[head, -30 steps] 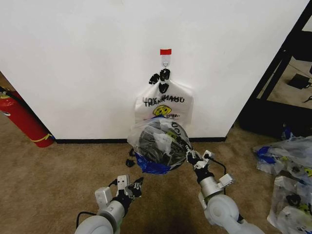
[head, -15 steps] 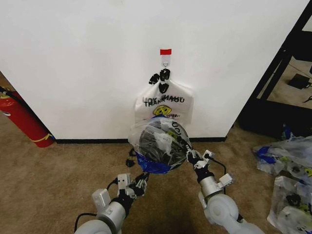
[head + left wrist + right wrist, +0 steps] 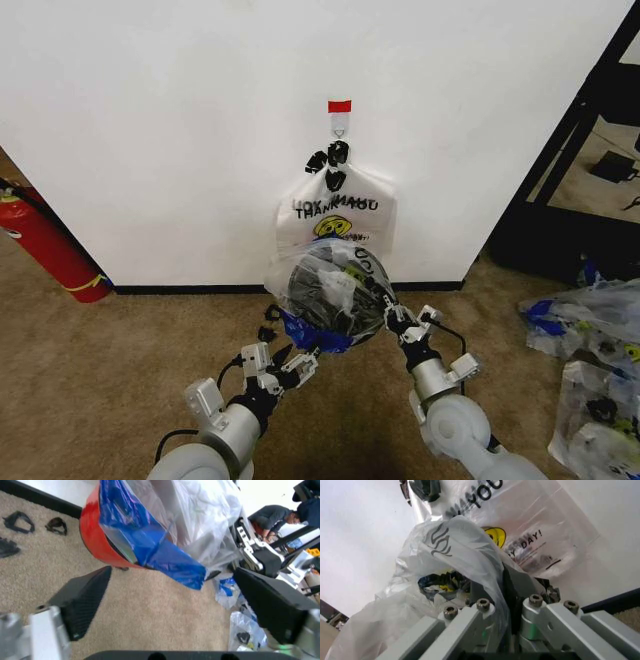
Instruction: Pick up the garbage bag from the wall and place it over the trash bin.
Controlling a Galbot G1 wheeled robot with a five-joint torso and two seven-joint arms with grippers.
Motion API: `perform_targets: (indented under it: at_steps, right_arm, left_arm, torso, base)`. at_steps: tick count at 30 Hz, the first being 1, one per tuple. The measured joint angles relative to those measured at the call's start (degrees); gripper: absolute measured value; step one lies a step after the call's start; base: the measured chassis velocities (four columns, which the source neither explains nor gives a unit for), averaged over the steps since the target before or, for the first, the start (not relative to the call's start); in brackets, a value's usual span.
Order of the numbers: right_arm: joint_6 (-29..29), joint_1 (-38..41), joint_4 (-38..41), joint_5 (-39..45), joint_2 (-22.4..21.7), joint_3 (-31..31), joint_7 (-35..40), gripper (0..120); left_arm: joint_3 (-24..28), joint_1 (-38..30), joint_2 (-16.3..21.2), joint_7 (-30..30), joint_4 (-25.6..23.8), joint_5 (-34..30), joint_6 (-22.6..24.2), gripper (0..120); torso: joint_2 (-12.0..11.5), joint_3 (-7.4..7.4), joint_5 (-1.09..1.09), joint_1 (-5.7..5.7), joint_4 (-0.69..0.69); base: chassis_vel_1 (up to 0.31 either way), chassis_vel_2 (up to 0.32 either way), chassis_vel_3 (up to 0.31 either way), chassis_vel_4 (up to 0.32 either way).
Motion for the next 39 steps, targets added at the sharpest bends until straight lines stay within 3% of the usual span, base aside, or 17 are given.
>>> perform_targets:
  at_steps: [4, 10, 16, 34, 39]
  right_arm:
    - [-0.07, -0.02, 0.0, -0.05, 0.01, -0.2, 0.0, 1]
    - [-0.19, 0.1, 0.06, -0.25, 0.0, -0.44, -0.02, 1]
    - [-0.22, 0.1, 0.29, -0.4, -0.12, -0.46, -0.02, 1]
    - [-0.22, -0.35, 1.12, -0.57, -0.48, -0.33, -0.04, 1]
    - [-0.21, -0.22, 1.12, -0.58, -0.44, -0.33, -0.04, 1]
  left_arm:
    - [0.27, -1.54, -0.4, -0.59, 0.53, -0.26, -0.01, 99]
    - [0.17, -4.39, -2.18, -1.17, 1.66, -2.58, 0.76, 89]
    - [0.5, -4.23, -3.24, -0.88, 1.81, -3.95, 0.64, 62]
    - [0.23, -4.27, -3.4, -0.7, 3.33, -3.39, -0.62, 0]
    - [-0.1, -3.59, -3.05, -0.1, 2.94, -3.44, -0.83, 0]
  torso:
    - [0.0, 0.0, 0.0, 0.0, -0.01]
    - [0.0, 0.0, 0.0, 0.0, -0.01]
    - [0.0, 0.0, 0.0, 0.0, 0.0]
    - [0.0, 0.0, 0.0, 0.0, -0.01]
    - [0.0, 0.0, 0.0, 0.0, -0.01]
  base:
    - [0.0, 0.0, 0.0, 0.0]
    - [0.0, 0.0, 0.0, 0.0]
    - [0.0, 0.0, 0.0, 0.0]
    - [0.0, 0.0, 0.0, 0.0]
    - [0.0, 0.0, 0.0, 0.0]
